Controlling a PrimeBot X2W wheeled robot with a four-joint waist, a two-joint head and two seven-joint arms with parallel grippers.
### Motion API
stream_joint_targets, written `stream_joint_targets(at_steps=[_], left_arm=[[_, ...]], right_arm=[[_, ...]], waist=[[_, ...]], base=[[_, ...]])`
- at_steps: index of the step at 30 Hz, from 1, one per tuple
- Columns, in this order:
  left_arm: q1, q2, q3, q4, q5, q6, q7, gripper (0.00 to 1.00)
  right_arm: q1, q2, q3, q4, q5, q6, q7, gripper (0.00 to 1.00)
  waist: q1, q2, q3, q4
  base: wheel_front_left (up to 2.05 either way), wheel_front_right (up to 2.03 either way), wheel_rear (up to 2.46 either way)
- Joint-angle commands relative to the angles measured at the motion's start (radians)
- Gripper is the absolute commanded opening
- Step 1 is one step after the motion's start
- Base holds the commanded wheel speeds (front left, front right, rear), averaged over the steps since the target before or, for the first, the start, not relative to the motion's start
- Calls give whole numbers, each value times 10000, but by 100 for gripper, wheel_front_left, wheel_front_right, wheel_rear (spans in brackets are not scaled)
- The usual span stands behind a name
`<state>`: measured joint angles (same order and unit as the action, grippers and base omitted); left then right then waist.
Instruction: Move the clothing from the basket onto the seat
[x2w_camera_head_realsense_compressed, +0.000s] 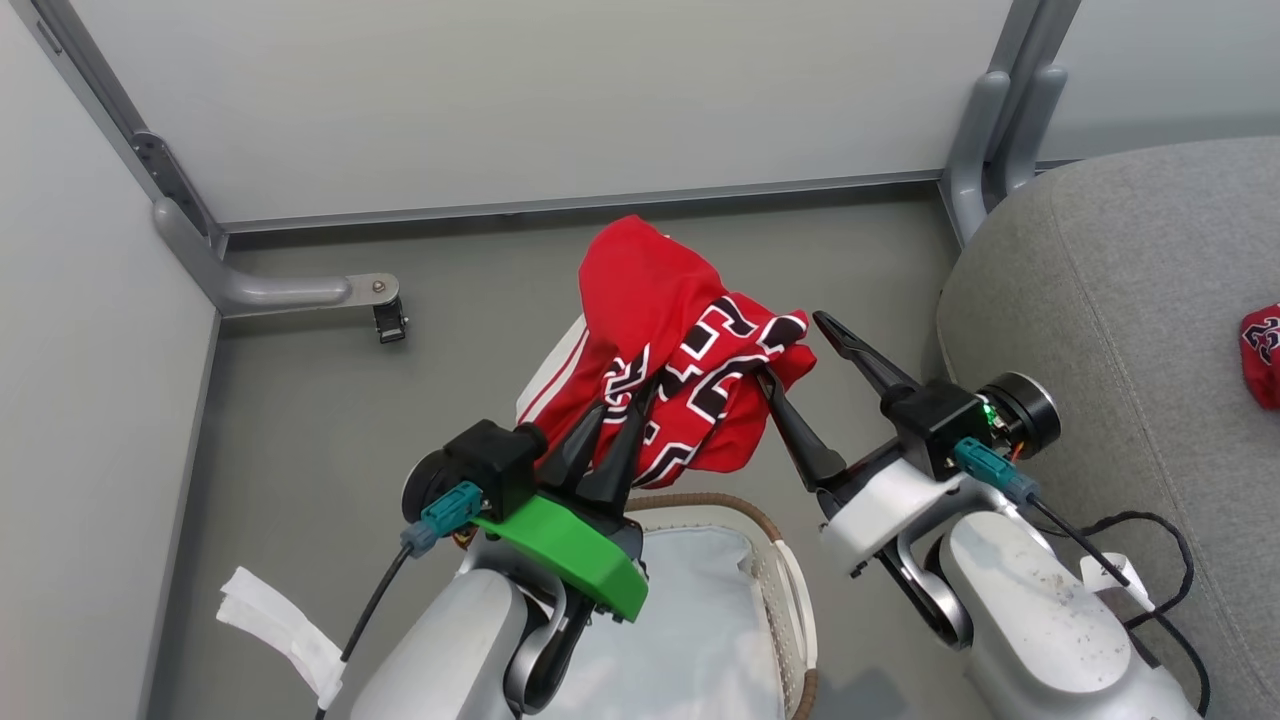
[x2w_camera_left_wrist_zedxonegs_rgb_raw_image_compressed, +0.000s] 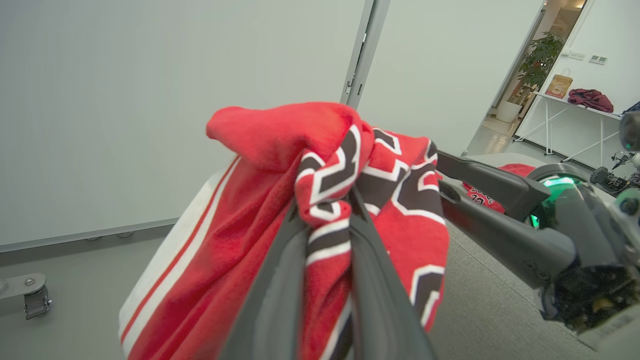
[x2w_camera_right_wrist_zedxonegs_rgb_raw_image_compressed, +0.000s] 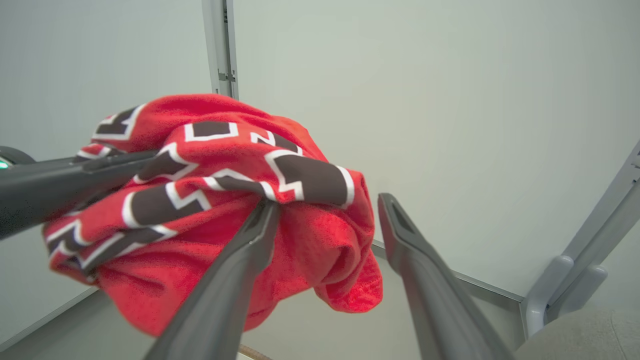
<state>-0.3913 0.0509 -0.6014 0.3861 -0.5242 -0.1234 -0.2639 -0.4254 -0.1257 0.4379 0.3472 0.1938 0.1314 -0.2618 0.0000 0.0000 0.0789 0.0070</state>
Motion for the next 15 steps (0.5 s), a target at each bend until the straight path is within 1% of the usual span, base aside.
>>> stream_joint_targets(at_steps=[1,5,8,11,15], left_arm=[[87,2,-13,28,112,-58,-6,0],[42,5,-123,142,132,-68,-6,0],[-13,3,-208,167,148,-78,-6,0],[-79,2,-329,187,175,-86,-6,0],[-201,3,-524,142,125,-78,-6,0]], right_arm=[[-229,-209,160,208,-203,-14,-47,100],[-830,-657,868,738,-514,-14,-46,100],[-1396,-897,1545,1200,-473,-14,-12,100],[-1897,-1046,2371,1653,-256,-14,90,100],[-2474,-1135,3728,2190,318,-14,169,100]], waist=[[0,0,-1,-10],[0,0,59,-22],[0,0,103,-21],[0,0,139,8],[0,0,202,88]], base=[[0,0,0],[0,0,0],[0,0,0],[0,0,0],[0,0,0]])
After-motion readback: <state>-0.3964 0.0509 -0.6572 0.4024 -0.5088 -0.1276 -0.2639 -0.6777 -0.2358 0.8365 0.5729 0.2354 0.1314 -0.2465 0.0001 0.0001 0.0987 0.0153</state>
